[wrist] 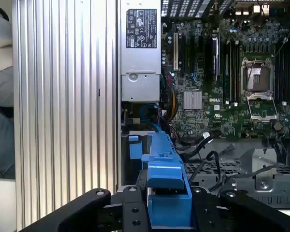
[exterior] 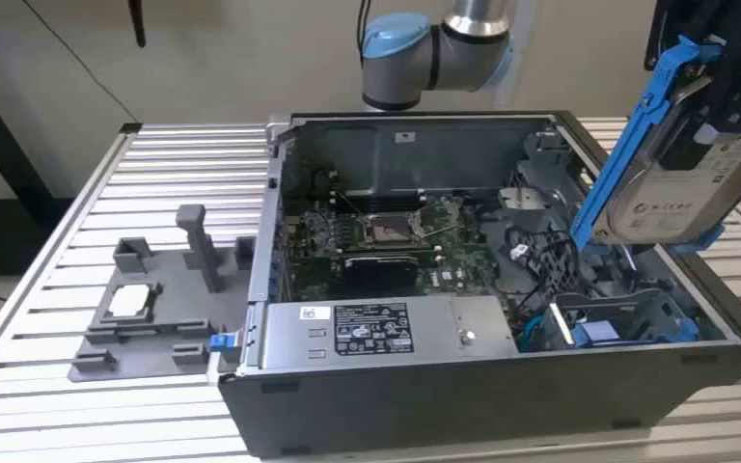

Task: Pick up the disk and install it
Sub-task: 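Reach for the disk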

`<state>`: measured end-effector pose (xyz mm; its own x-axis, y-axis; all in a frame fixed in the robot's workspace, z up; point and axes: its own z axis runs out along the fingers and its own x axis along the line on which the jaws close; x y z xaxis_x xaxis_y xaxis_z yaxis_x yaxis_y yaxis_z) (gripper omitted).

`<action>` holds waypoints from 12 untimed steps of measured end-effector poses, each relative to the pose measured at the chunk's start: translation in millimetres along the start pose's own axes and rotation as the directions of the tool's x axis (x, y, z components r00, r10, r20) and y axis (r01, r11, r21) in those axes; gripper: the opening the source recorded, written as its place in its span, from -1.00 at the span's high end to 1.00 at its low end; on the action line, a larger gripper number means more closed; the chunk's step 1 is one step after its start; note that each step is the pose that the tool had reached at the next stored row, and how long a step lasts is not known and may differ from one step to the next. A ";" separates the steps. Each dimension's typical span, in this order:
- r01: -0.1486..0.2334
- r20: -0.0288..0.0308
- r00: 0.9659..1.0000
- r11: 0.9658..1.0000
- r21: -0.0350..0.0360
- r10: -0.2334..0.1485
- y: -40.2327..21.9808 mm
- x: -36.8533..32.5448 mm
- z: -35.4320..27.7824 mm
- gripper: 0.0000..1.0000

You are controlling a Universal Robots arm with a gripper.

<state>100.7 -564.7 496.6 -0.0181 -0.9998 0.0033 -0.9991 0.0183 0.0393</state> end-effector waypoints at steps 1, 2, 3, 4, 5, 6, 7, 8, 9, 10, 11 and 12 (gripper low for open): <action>0.000 0.000 1.000 1.000 0.000 0.000 0.0 0.0 0.0 0.35; 0.000 0.000 1.000 1.000 0.000 0.000 0.0 0.0 0.0 0.35; 0.000 0.000 1.000 1.000 0.000 0.000 0.0 0.0 0.0 0.35; 0.000 0.000 1.000 1.000 0.000 0.000 0.0 0.0 0.0 0.35; 0.000 0.000 1.000 1.000 0.000 0.000 0.0 0.0 0.0 0.35; 0.000 0.000 1.000 1.000 0.000 0.000 0.0 0.0 0.0 0.35; 0.000 0.000 1.000 1.000 0.000 0.000 0.0 0.0 0.0 0.35; 0.000 0.000 1.000 1.000 0.000 0.000 0.0 0.0 0.0 0.35; 0.000 0.000 1.000 1.000 0.000 0.000 0.0 0.0 0.0 0.35; 0.000 0.000 1.000 1.000 0.000 0.000 0.0 0.0 0.0 0.35; 0.000 0.000 1.000 1.000 0.000 0.000 0.0 0.0 0.0 0.35; 0.000 0.000 1.000 1.000 0.000 0.000 0.0 0.0 0.0 0.35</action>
<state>100.7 -564.7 496.6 -0.0181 -0.9998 0.0033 -0.9991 0.0182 0.0393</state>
